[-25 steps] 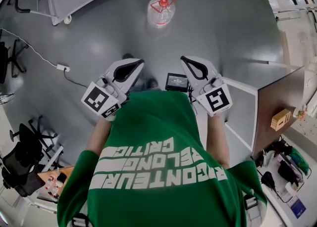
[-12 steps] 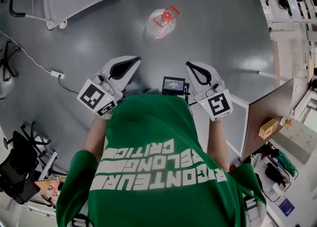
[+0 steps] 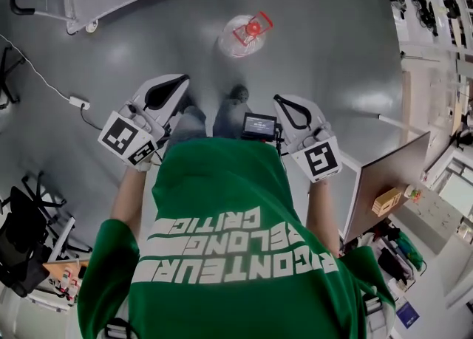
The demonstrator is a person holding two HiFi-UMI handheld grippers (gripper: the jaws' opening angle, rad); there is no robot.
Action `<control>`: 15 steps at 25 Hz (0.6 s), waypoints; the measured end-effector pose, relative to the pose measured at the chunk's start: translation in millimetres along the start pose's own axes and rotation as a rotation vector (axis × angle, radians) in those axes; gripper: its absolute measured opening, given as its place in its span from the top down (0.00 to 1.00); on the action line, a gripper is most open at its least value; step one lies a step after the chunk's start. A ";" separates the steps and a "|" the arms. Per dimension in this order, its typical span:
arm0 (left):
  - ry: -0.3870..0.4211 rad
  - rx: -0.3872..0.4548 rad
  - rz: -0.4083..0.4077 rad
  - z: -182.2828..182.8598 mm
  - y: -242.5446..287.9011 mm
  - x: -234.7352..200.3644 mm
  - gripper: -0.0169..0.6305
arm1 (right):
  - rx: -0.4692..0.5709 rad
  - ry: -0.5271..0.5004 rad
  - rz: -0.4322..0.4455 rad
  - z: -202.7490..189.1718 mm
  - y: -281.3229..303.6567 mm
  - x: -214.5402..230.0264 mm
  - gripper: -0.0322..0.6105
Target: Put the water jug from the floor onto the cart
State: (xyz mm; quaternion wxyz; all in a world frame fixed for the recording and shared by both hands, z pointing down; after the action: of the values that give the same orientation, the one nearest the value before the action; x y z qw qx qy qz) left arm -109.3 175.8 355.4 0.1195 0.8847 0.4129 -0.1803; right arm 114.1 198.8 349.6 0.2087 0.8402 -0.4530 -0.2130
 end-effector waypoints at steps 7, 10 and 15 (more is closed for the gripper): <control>0.029 0.069 0.121 24.1 45.2 -6.8 0.95 | 0.017 -0.050 0.068 -17.3 3.1 51.1 0.96; 0.041 0.055 0.110 20.1 71.6 5.9 0.95 | 0.042 -0.034 0.070 -24.0 -0.7 84.5 0.96; 0.063 -0.036 0.101 7.9 110.0 20.3 0.95 | 0.076 -0.003 0.065 -44.3 -5.2 122.8 0.96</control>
State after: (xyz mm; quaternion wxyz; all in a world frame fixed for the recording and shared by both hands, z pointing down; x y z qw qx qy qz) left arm -13.9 117.5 346.6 0.1311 0.9073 0.3745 -0.1389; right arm 203.0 104.1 362.5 0.1825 0.8321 -0.4880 -0.1901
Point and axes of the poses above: the fingertips, and each gripper's own axes: y forward along the fingers, x to its right, z out of its top, the point moved 4 cm from there along -y, backward along the fingers, and after that the axes turned 1 degree about x, right-handed, at the moved point
